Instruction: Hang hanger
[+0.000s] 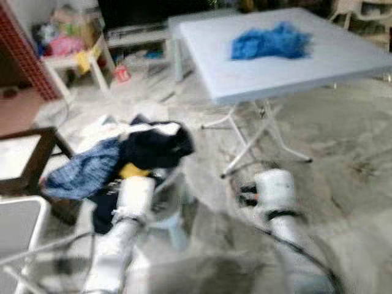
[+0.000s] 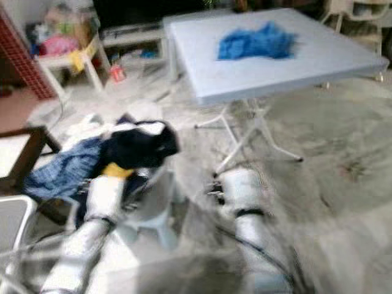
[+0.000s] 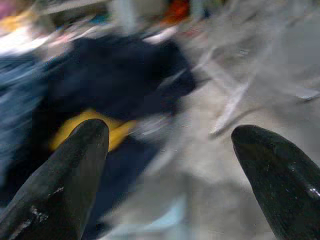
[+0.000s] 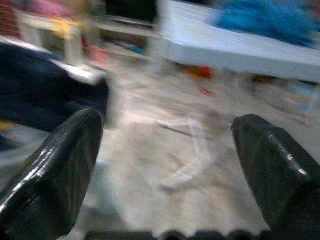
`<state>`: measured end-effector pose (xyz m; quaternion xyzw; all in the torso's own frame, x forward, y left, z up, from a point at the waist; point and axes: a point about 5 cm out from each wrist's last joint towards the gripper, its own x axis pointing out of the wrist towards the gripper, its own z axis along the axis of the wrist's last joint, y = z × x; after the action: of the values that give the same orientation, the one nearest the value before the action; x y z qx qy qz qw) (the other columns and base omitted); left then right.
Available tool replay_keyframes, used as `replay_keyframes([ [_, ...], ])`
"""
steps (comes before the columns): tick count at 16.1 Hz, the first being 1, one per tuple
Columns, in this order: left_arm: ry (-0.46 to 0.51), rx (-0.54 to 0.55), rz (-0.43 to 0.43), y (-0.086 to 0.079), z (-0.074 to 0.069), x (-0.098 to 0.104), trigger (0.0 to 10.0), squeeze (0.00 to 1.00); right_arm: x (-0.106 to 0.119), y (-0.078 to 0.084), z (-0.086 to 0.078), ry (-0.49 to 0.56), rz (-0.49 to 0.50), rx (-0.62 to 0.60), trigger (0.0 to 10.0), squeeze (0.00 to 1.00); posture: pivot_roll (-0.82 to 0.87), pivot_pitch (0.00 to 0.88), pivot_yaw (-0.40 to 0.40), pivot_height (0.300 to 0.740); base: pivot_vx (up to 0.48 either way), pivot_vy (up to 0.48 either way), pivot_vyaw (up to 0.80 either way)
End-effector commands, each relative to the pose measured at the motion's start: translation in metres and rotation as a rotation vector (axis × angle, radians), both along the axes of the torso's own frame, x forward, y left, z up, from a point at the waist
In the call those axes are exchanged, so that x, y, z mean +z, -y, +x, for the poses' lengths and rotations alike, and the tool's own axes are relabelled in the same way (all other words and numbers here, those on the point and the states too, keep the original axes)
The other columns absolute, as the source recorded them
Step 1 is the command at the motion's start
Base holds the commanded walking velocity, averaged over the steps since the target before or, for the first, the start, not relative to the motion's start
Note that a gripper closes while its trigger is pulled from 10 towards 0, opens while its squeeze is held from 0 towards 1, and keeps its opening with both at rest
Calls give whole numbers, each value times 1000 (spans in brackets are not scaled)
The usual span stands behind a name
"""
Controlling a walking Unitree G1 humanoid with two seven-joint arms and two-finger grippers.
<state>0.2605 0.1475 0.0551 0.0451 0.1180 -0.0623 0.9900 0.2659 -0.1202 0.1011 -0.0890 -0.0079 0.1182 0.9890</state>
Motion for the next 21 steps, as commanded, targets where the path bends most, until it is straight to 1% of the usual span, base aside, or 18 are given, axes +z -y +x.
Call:
replay_keyframes([
  [1, 39, -28, -11, 9, 3, 7, 10000, 0, -2, 13, -1, -12, -22, -35, 10000, 0, -84, 47, 83, 740, 0, 0, 0],
  [3, 72, -83, -60, 10, 0, 11, 10000, 0, -2, 15, -1, -8, -21, -48, 10000, 0, -85, 47, 83, 740, 0, 0, 0],
  [4, 80, -85, -54, 9, -1, 12, 10000, 0, -2, 16, -1, -8, -22, -51, 10000, 0, -85, 47, 83, 740, 0, 0, 0],
  [5, 83, -97, -81, 10, -2, 13, 10000, 0, -2, 16, -1, -7, -24, -55, 10000, 0, -84, 46, 81, 740, 0, 0, 0],
  [8, 114, -110, -119, 12, -4, 16, 10000, 0, 0, 15, 2, 7, -26, -49, 10000, 0, -79, 35, 70, 740, 0, 0, 0],
  [10, 128, -125, -150, 14, -6, 18, 10000, 0, 2, 15, 4, 12, -27, -41, 10000, 0, -77, 32, 62, 740, 289, 0, 0],
  [15, 127, -122, -161, 15, -8, 16, 10000, 0, 3, 13, 5, 17, -33, -22, 10000, 0, -76, 38, 51, 740, 337, 0, 0],
  [21, 123, -139, -159, 19, -8, 16, 10000, 0, 3, 10, 4, 17, -32, -15, 10000, 0, -83, 39, 59, 740, 331, 0, 0],
])
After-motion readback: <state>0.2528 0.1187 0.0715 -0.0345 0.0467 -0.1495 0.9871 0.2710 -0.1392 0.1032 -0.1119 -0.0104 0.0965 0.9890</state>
